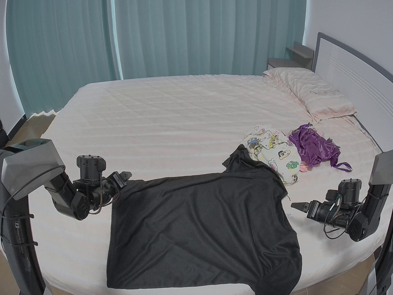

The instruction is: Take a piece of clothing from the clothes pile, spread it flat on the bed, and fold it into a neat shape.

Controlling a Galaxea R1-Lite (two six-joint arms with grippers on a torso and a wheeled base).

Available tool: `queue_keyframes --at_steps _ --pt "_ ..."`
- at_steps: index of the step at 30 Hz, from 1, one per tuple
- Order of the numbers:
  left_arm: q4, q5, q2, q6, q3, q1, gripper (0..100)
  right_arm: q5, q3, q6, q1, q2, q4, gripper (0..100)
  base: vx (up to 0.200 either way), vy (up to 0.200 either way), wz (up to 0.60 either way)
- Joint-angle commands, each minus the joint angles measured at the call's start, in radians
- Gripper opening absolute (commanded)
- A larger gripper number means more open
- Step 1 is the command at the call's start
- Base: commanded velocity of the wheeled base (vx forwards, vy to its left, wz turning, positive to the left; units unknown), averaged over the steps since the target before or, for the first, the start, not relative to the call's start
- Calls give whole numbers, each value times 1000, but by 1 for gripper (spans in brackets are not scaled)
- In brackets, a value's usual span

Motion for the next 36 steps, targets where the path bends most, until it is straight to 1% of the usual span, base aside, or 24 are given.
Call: queue_keyframes --at_steps 1,5,10,12,14,19,25,26,36 --pt "127 40 188 47 -248 6 100 1 3 -1 4 -2 0 100 0 0 0" --pt "181 41 265 70 -375 6 100 1 2 -1 4 3 0 100 0 0 0" --pt "210 49 322 98 -467 7 100 1 2 1 4 6 0 100 0 0 0" --pt "209 64 337 123 -481 9 100 1 2 -1 4 6 0 100 0 0 0" --pt "202 100 372 170 -512 17 100 1 2 -1 4 6 0 100 0 0 0" --pt "209 126 397 182 -563 24 100 1 2 -1 4 10 0 100 0 0 0" --pt "210 124 394 173 -555 24 100 1 -1 -1 4 19 0 100 0 0 0" --pt "210 123 392 172 -553 24 0 1 -1 -1 4 19 0 100 0 0 0" --pt "201 129 374 173 -570 55 0 1 0 -1 3 19 0 100 0 0 0"
